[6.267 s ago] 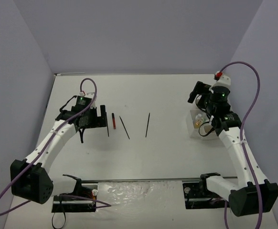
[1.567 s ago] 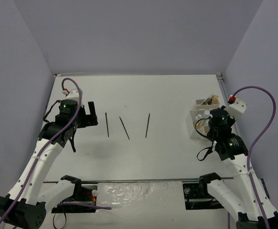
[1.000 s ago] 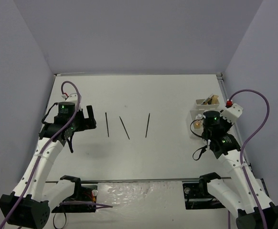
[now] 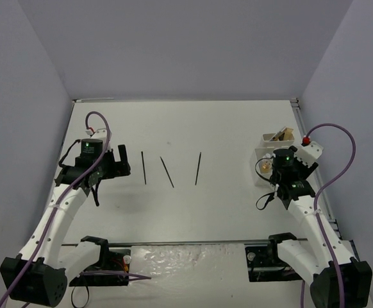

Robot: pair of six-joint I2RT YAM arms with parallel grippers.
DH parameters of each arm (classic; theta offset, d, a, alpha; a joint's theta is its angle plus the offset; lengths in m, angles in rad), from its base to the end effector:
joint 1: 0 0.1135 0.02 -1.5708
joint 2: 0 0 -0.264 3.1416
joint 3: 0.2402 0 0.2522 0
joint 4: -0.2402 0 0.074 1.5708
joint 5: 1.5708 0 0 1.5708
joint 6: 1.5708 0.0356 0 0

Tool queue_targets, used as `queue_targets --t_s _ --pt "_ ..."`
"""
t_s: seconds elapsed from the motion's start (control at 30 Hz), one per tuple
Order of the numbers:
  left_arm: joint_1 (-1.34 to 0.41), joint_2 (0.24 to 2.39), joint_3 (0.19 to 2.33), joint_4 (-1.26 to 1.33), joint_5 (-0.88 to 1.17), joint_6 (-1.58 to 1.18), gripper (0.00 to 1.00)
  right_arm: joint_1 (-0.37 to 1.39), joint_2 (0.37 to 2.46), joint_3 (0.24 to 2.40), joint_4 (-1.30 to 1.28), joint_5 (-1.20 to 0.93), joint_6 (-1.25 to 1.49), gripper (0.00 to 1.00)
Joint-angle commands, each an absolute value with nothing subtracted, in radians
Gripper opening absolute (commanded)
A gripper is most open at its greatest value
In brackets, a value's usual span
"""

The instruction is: Organize the makeup

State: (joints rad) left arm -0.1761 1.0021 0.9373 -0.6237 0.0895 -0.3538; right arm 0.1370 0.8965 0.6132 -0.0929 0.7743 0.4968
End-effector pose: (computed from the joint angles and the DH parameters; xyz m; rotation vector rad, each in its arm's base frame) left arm 0.2069 -0.0400 0.3104 -0.1546 2.2794 -0.3811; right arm 0.2012 0.0026 0.2723 0.8045 1.6636 -0.3125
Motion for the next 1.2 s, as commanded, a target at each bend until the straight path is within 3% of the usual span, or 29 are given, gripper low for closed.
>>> queue_targets --t_s 0.0,0.07,0.27,0.53,0.87,1.0,1.17 --pt "-0.17 1.018 0.963 -0.585 0.103 -0.367 0.97 0.13 0.863 0.666 -0.068 0.763 0.49 0.54" --pt "-0.17 1.034 0.965 -0.583 0.112 -0.37 0.97 0.13 0.847 0.703 -0.083 0.725 0.469 0.58" --pt "-0.17 1.166 0.995 -0.592 0.151 -0.42 0.95 0.13 0.838 0.825 -0.149 0.552 0.4 0.82" --pt "-0.19 1.38 1.065 -0.563 0.206 -0.501 0.87 0.13 0.801 0.861 -0.181 0.369 0.37 0.99" --pt "-0.323 1.66 1.252 -0.591 0.076 -0.551 0.81 0.13 0.742 0.816 -0.181 0.2 0.359 1.0" --pt "-0.33 1.753 1.316 -0.61 0.026 -0.56 0.75 0.13 0.704 0.808 -0.181 0.186 0.335 1.0" --pt "-0.329 1.81 1.324 -0.602 -0.022 -0.58 0.58 0.132 0.671 0.793 -0.181 0.188 0.322 1.0"
